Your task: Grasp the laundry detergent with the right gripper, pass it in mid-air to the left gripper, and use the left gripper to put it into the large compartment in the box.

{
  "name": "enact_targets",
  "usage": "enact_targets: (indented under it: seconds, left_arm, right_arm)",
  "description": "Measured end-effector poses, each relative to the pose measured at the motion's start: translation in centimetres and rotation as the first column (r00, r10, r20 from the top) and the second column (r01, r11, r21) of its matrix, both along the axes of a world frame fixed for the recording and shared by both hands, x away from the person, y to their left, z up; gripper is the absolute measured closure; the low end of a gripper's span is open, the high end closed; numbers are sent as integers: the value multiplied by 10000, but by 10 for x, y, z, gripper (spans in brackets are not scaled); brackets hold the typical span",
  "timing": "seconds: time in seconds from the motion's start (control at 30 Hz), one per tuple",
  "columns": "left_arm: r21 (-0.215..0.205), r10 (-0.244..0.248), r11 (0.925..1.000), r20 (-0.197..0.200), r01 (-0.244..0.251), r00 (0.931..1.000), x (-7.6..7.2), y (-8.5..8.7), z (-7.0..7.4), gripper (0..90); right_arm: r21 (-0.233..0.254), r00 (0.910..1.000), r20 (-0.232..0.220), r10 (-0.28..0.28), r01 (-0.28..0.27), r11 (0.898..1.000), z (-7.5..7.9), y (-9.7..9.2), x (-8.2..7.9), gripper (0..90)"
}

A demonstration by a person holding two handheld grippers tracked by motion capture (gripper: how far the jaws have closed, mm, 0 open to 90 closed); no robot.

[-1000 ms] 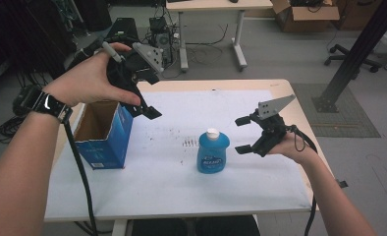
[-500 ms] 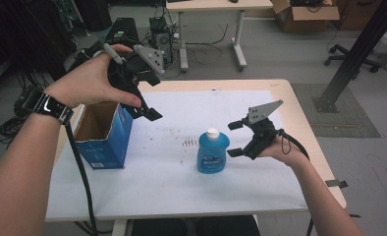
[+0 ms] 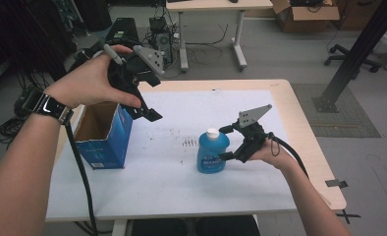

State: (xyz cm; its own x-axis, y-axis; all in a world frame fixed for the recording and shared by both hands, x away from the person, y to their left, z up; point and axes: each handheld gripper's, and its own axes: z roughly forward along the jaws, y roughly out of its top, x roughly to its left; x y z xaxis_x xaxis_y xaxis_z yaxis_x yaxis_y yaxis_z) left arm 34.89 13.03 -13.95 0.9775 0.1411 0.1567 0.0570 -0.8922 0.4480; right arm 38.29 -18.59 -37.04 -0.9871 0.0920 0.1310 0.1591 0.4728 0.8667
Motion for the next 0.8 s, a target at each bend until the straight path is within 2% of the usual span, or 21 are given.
enact_targets:
  seconds: [0.43, 0.8]
  left_arm:
    - [-27, -61, 10000, -13, 60, 10000, -1, -1, -1, 34]
    - [-20, -124, 9999, -47, 124, 9999, -1, -1, -1, 35]
  right_arm:
    - [192, 9996, -132, 246, -244, 9995, -10, 11, -1, 53]
    - [301, 9994, -169, 318, -313, 9991, -11, 15, 0, 83]
